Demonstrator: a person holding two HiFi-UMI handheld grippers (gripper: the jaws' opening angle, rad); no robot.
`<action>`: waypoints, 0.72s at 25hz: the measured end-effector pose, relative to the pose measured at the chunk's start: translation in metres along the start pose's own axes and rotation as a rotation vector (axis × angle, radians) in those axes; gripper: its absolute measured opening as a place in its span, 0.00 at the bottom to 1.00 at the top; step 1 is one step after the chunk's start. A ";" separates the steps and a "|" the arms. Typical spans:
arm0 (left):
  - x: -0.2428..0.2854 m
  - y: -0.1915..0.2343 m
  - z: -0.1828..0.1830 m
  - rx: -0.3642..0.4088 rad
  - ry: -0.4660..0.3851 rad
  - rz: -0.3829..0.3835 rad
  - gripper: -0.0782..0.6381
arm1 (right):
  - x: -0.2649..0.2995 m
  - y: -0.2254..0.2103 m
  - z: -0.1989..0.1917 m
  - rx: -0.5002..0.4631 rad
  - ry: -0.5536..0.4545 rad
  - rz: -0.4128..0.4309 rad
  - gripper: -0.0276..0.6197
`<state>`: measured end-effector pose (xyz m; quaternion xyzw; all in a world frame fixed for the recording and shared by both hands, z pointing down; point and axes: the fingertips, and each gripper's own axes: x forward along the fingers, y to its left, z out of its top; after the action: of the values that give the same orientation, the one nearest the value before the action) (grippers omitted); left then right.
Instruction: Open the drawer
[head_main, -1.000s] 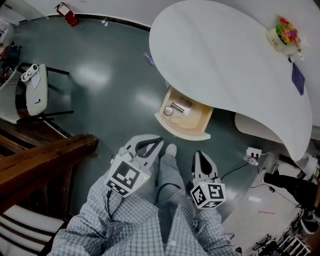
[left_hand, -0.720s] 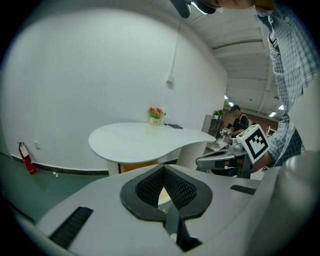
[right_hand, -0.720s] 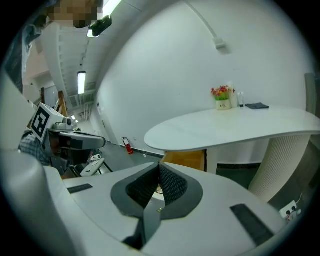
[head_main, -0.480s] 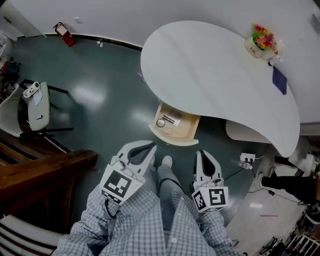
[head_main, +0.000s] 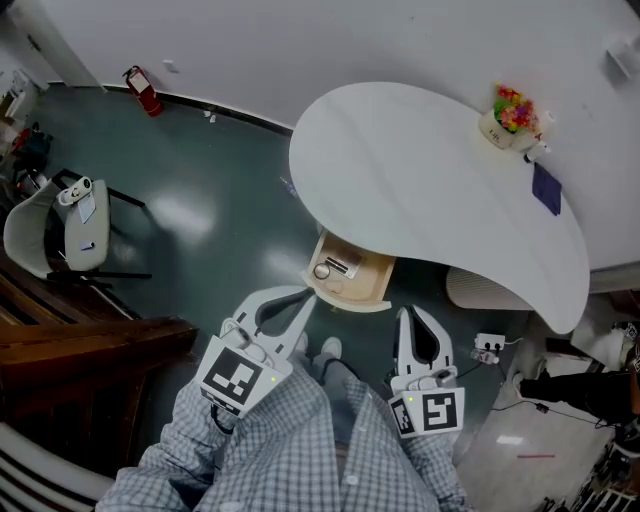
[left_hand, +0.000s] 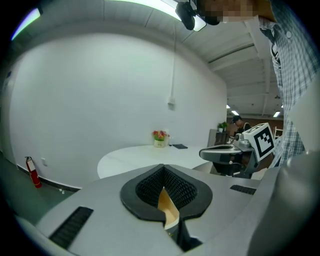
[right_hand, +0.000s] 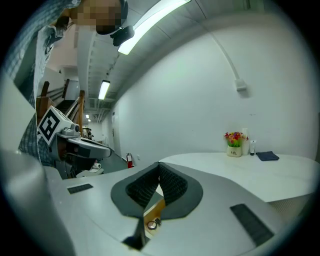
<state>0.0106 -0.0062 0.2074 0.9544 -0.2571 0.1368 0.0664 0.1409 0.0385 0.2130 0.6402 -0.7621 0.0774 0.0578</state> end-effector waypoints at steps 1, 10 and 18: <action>-0.002 0.000 0.005 0.005 -0.012 0.007 0.11 | 0.000 0.002 0.004 -0.006 -0.010 0.005 0.06; -0.009 -0.003 0.043 0.124 -0.082 0.043 0.11 | 0.010 0.010 0.032 -0.044 -0.079 0.043 0.06; -0.008 -0.005 0.047 0.147 -0.090 0.042 0.11 | 0.020 0.013 0.046 -0.055 -0.111 0.065 0.06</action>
<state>0.0172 -0.0069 0.1595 0.9563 -0.2688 0.1135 -0.0183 0.1255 0.0125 0.1708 0.6168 -0.7862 0.0226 0.0302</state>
